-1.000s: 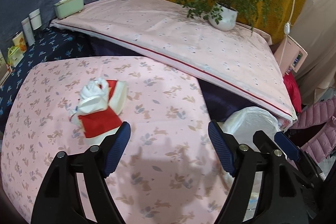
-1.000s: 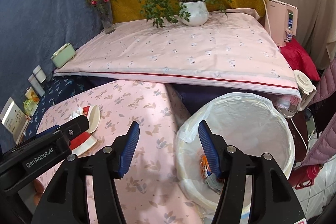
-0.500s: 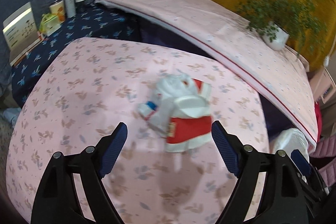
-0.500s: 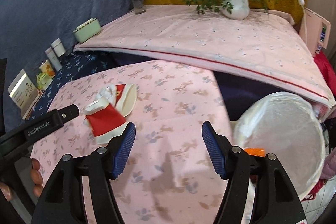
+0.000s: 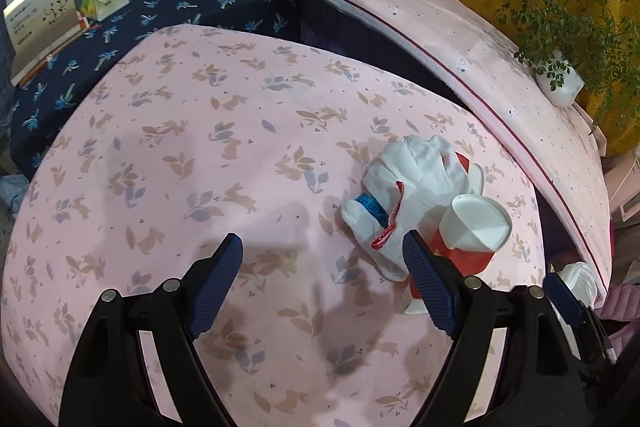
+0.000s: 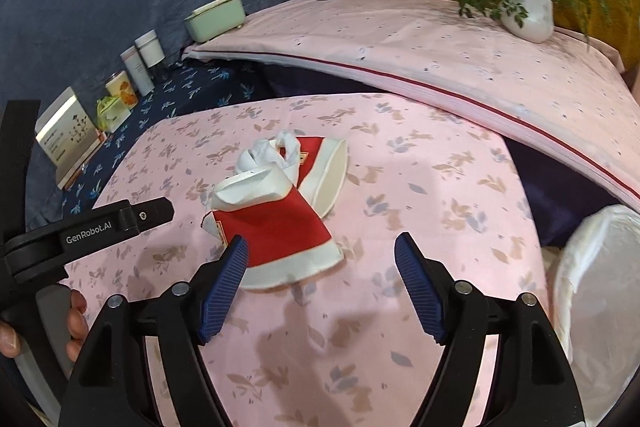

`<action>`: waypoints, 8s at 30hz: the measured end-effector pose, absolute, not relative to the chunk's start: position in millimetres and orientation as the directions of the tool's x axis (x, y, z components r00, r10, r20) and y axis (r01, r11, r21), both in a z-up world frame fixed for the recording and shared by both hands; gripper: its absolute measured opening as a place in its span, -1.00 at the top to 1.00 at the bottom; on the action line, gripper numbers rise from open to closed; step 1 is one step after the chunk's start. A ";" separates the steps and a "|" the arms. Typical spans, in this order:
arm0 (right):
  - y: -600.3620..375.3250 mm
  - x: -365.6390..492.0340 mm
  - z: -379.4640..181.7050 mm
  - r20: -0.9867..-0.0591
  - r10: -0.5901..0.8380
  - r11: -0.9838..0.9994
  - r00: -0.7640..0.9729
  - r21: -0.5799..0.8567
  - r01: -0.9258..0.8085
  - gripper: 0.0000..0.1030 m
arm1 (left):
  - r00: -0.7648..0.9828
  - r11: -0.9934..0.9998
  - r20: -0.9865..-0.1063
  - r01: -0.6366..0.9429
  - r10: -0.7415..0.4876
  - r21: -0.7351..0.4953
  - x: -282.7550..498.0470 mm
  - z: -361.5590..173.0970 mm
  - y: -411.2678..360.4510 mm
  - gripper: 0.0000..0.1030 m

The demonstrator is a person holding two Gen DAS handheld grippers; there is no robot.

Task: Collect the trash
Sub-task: 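Grasp the white glove with the left tool while the right tool grasps the red-and-white paper cup, then carry the glove and cup over the bin and open both tools, then move both tools back from the bin to the remaining items, then grasp the blue string with the left tool while the right tool reaches the second paper cup, then grasp the rim of the red-and-white paper cup with the right tool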

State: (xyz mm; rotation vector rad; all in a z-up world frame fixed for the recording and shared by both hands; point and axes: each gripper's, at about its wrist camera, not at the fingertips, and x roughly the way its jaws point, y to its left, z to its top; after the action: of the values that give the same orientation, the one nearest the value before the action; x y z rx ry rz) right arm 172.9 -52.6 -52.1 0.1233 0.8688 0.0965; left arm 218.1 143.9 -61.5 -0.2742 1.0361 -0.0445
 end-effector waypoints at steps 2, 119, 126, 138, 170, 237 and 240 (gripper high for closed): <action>-50.3 182.8 -59.4 -0.763 0.145 0.988 0.630 0.144 -0.053 -0.41 | 0.491 0.957 -0.845 -0.071 -0.212 -0.281 225.9 -67.7 140.3 -0.51; -220.1 50.4 21.9 -0.700 -0.218 0.946 0.680 0.020 0.324 -0.08 | 0.544 0.928 -0.760 0.303 -0.357 -0.218 131.5 19.9 -64.6 -0.20; -191.6 67.7 20.1 -0.706 -0.188 0.963 0.683 0.002 0.268 -0.08 | 0.563 0.953 -0.771 0.217 -0.298 -0.210 145.0 10.0 -24.3 -0.24; -133.8 100.3 12.1 -0.720 -0.130 0.986 0.681 -0.022 0.165 -0.08 | 0.578 0.976 -0.788 0.093 -0.213 -0.196 166.0 -7.7 41.5 -0.24; -48.2 167.7 -32.3 -0.788 -0.018 1.000 0.615 -0.015 0.010 -0.08 | 0.489 0.975 -0.858 -0.061 -0.157 -0.213 210.4 -68.3 111.5 -0.52; -42.5 259.2 -94.1 -0.820 0.244 0.959 0.517 0.282 -0.005 0.93 | 0.498 0.968 -0.843 -0.025 -0.204 -0.248 246.4 -68.8 124.8 0.99; -47.2 251.5 -82.8 -0.806 0.244 0.959 0.539 0.283 -0.011 0.94 | 0.503 0.969 -0.838 -0.011 -0.209 -0.248 244.0 -62.4 118.4 0.99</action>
State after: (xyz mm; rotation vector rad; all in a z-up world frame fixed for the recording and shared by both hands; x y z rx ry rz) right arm 251.5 -47.2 -82.8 0.2569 0.9932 0.1535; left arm 244.0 118.4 -62.4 -0.2336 1.0389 -0.1208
